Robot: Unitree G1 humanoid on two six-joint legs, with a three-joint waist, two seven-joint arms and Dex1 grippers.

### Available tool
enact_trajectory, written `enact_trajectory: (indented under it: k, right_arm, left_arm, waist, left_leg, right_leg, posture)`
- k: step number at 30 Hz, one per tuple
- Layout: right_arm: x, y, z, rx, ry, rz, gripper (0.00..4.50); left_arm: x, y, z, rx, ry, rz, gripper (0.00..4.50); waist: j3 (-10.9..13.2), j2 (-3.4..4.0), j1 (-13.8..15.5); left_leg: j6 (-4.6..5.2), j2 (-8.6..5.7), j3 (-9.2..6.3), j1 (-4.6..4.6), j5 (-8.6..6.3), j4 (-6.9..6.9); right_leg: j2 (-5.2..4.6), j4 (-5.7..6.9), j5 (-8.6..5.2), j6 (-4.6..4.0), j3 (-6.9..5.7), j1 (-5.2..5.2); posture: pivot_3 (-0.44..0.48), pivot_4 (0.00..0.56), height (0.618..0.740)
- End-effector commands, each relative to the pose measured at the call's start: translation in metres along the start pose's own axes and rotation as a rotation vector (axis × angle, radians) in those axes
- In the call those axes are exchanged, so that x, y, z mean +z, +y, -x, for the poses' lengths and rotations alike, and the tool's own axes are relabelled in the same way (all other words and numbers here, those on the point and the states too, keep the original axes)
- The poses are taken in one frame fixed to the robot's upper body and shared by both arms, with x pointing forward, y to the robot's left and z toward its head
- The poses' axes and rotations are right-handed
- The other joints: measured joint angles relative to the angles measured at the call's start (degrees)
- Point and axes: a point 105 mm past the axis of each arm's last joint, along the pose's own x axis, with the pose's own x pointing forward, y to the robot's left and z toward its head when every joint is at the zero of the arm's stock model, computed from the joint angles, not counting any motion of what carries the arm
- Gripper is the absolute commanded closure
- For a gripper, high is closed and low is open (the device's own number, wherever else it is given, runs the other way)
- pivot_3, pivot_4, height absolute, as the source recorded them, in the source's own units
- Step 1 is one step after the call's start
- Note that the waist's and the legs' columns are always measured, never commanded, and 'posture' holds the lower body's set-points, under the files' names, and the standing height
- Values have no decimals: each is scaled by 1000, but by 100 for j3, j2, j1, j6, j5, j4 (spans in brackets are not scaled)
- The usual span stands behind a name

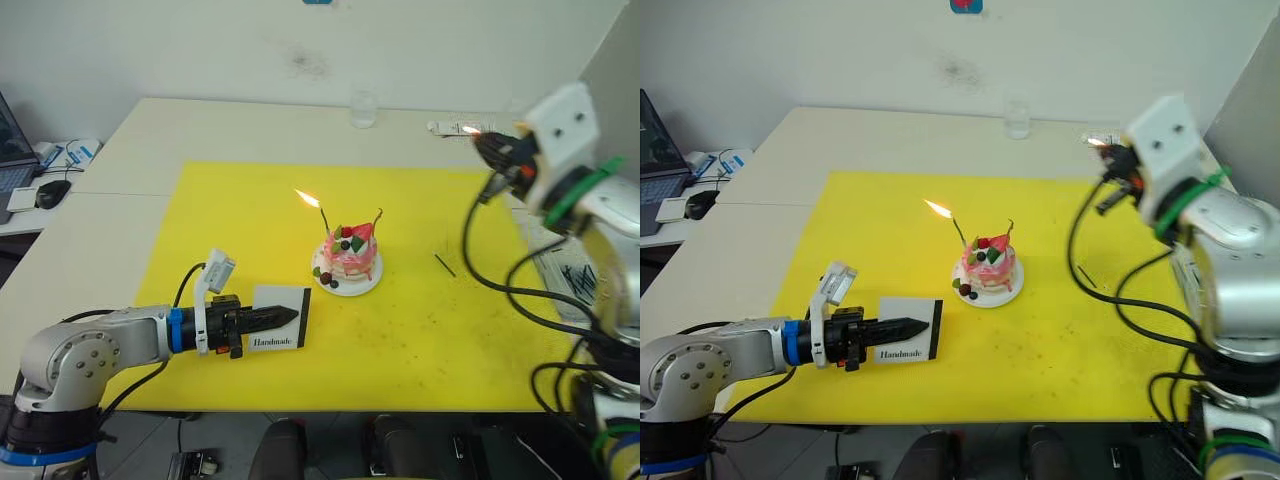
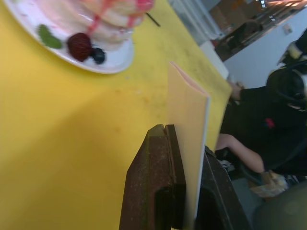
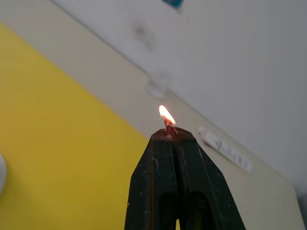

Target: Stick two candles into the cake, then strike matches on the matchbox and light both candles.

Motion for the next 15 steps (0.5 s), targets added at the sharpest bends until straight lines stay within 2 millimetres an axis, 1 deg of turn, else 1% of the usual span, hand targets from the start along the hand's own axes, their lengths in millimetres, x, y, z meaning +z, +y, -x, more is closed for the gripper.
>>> enact_trajectory:
  k: [1,2,3,4,5,7,9,10,13,15]
  right_arm:
    - [-27,-29,22,-120,88,-72,4484]
    - [-37,-34,25,-143,120,-91,4484]
    - [-52,-40,30,-182,166,-119,4484]
    - [-68,-47,36,-227,214,-145,4484]
    - [-79,-52,41,-257,246,-162,4484]
    - [-92,-57,46,-292,281,-175,4484]
    - [-111,-59,47,-313,328,-207,4484]
    - [-118,-59,46,-321,345,-217,4484]
    - [-129,-63,43,-340,363,-229,4484]
    - [-134,-66,39,-357,366,-240,4049]
  left_arm:
    - [0,-21,-10,-86,-12,-17,4500]
    - [-1,-23,-12,-96,-12,-16,4500]
    - [-2,-24,-15,-104,-15,-13,4500]
    - [-3,-25,-17,-110,-17,-10,4500]
    - [-3,-26,-19,-113,-19,-7,4500]
    - [-4,-27,-21,-117,-20,0,4500]
    - [-6,-27,-23,-118,-19,7,4500]
    - [-6,-27,-24,-118,-19,9,4500]
    - [-7,-27,-27,-124,-21,10,4500]
    - [-7,-27,-28,-126,-22,10,4500]
  waist:
    - [0,0,-4]
    - [1,2,-25]
    - [0,3,-53]
    - [0,4,-64]
    - [-1,5,-65]
    - [-1,5,-70]
    - [-2,7,-86]
    - [-2,8,-89]
    - [-2,8,-85]
    - [-2,8,-81]
  left_leg:
    - [0,1,-1,0,0,0]
    - [0,3,-2,1,0,2]
    - [0,4,1,2,0,1]
    - [0,6,0,5,0,2]
    - [1,6,-1,11,0,3]
    - [1,5,-2,19,1,3]
    - [1,4,4,25,1,4]
    - [1,4,7,32,1,4]
    - [1,3,10,40,1,4]
    - [1,2,10,39,1,3]
  right_leg:
    - [1,0,0,0,0,0]
    - [4,2,-1,2,0,1]
    - [6,3,-2,4,4,0]
    - [10,5,-14,25,6,1]
    - [12,7,-15,26,6,5]
    - [13,8,-15,27,7,13]
    - [15,10,-14,26,14,14]
    - [17,10,-14,27,18,20]
    - [21,10,-14,27,20,26]
    - [23,9,-14,27,20,27]
  posture:
    - [0,150,740]
    - [0,150,740]
    - [0,150,740]
    - [0,150,740]
    - [0,150,740]
    - [0,150,740]
    - [0,150,740]
    - [0,150,740]
    - [0,150,740]
    - [0,150,740]
